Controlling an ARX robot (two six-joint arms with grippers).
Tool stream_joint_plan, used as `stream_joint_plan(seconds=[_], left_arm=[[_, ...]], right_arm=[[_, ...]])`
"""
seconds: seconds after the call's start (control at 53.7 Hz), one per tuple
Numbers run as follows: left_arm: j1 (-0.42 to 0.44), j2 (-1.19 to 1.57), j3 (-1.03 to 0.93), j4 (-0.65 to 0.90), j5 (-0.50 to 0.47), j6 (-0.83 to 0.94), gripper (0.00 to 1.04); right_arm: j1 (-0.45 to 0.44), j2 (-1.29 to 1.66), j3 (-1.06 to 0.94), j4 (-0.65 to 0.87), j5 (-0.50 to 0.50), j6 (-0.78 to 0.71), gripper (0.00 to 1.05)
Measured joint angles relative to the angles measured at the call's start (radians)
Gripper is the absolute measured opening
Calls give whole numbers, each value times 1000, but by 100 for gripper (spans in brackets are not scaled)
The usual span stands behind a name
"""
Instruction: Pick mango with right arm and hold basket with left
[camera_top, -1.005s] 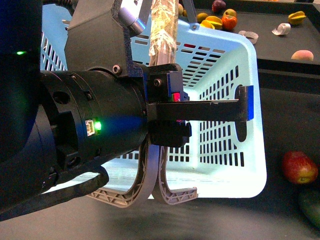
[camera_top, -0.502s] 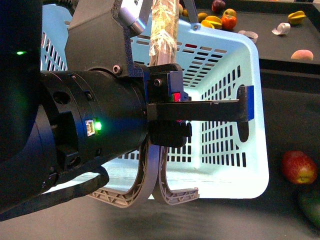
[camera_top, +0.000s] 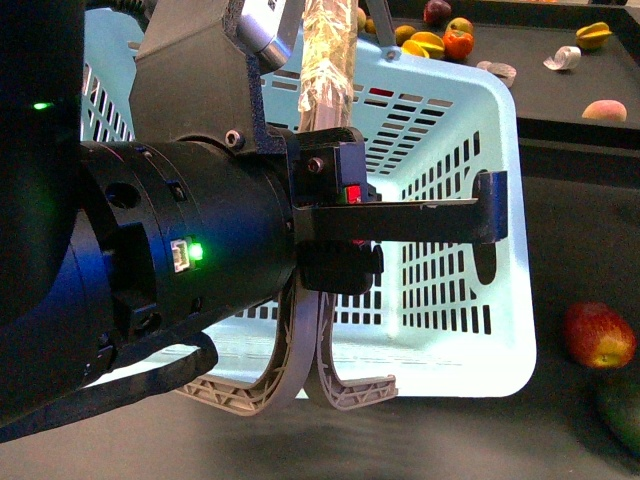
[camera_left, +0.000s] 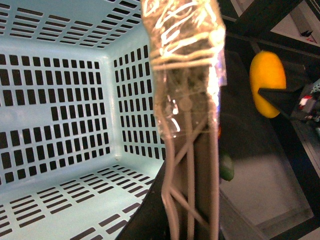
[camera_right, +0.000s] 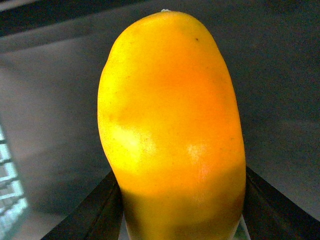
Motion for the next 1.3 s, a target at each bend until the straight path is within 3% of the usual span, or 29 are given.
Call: stream_joint_plan(seconds=[0.261,0.465,0.689,1.005,1.303], left_arm=[[0,0,0,0,0,0,6],[0,0,0,0,-1,0,6],[0,0,0,0,0,0,6],[0,0,0,0,-1,0,6],[0,0,0,0,0,0,6]], right_arm=[[174,-259,-42,-79,-80,45,57],[314,-308,-47,-90,-87,58,57],[467,-263,-27,-94,-52,70,57],[587,-168,48,-85,11,101,57],[601,-156,60,-69,18,128,98]])
